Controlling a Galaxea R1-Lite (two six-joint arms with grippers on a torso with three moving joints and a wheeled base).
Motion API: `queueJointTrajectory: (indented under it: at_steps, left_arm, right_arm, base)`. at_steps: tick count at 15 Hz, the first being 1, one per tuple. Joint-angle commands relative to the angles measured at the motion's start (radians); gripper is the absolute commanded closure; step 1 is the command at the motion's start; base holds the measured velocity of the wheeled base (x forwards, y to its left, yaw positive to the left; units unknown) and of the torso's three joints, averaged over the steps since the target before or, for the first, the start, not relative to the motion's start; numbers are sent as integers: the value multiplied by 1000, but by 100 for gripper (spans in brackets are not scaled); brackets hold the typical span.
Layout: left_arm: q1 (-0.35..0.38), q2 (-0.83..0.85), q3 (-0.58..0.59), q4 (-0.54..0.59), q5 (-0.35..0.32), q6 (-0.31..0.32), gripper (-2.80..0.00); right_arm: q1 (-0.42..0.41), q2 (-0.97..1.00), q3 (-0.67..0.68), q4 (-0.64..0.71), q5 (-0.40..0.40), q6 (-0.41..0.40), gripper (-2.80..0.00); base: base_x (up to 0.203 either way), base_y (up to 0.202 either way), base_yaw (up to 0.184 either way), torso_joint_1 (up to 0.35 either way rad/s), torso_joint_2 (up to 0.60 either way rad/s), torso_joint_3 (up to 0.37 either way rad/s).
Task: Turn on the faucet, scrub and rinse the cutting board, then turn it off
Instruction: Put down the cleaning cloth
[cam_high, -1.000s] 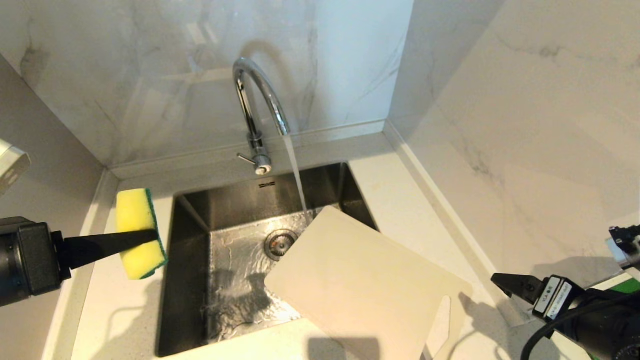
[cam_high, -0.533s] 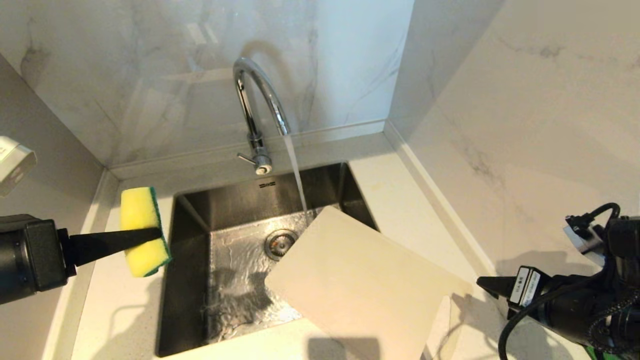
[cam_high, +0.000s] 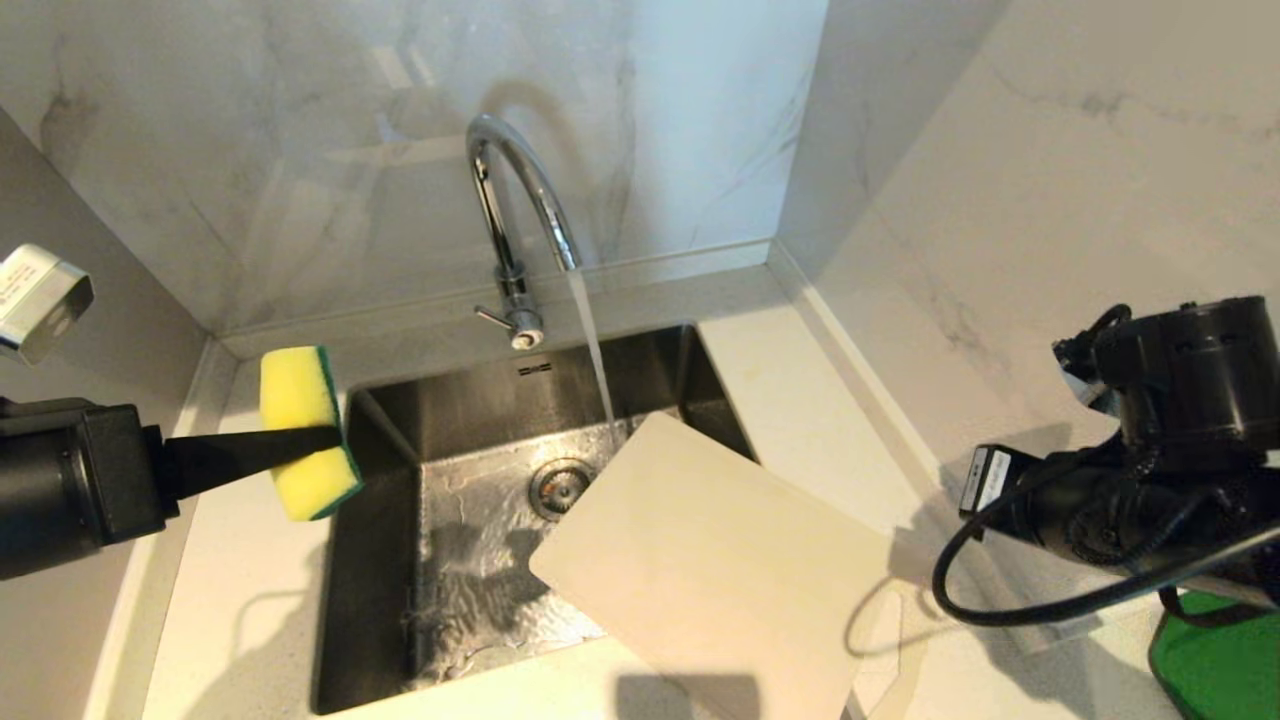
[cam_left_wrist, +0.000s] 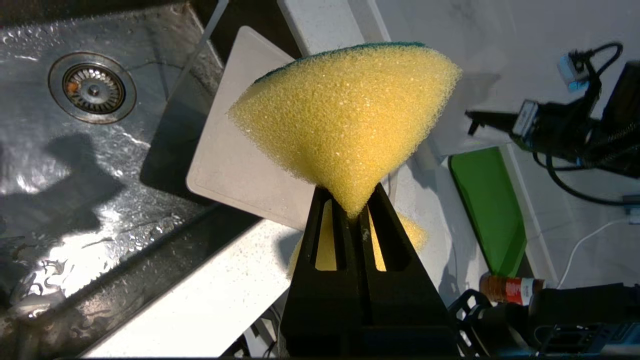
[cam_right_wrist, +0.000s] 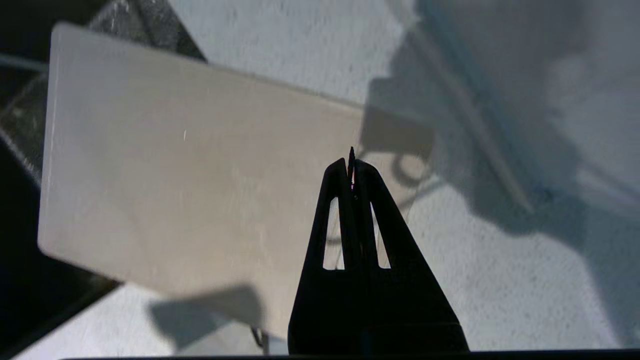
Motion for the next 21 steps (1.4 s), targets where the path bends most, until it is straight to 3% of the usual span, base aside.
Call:
queueJointTrajectory:
  at_steps: [1, 6, 8, 11, 14, 16, 18, 20, 21]
  left_arm:
    - [0, 7, -5, -1, -1, -3, 0]
    - [0, -3, -5, -1, 2, -2, 0]
    - [0, -3, -11, -1, 2, -2, 0]
    - [0, -3, -11, -1, 4, 0, 0]
    - [1, -4, -20, -1, 5, 1, 0]
    - [1, -5, -20, -1, 7, 3, 0]
    - [1, -5, -21, -1, 7, 4, 0]
    - [1, -7, -21, -1, 8, 5, 0]
    - [1, -11, -20, 0, 8, 5, 0]
  right_arm:
    - [15, 51, -48, 3, -50, 5, 0]
    - [-34, -5, 1, 2, -82, 47, 0]
    - [-22, -42, 10, -17, -37, 18, 0]
    - [-23, -96, 12, -25, 160, -325, 0]
    - [-24, -113, 28, -23, 208, -658, 0]
    - [-25, -155, 90, -27, 215, -761, 0]
    - [-24, -230, 161, -29, 236, -803, 0]
    - [-25, -305, 186, -29, 252, -797, 0]
    - [-36, -322, 180, -33, 254, -735, 0]
  base:
    - [0, 0, 0, 0, 0, 0]
    - [0, 0, 0, 0, 0, 0]
    - [0, 0, 0, 0, 0, 0]
    - [0, 0, 0, 0, 0, 0]
    - [0, 0, 0, 0, 0, 0]
    - [0, 0, 0, 0, 0, 0]
    - [0, 0, 0, 0, 0, 0]
    - [0, 0, 0, 0, 0, 0]
    - [0, 0, 0, 0, 0, 0]
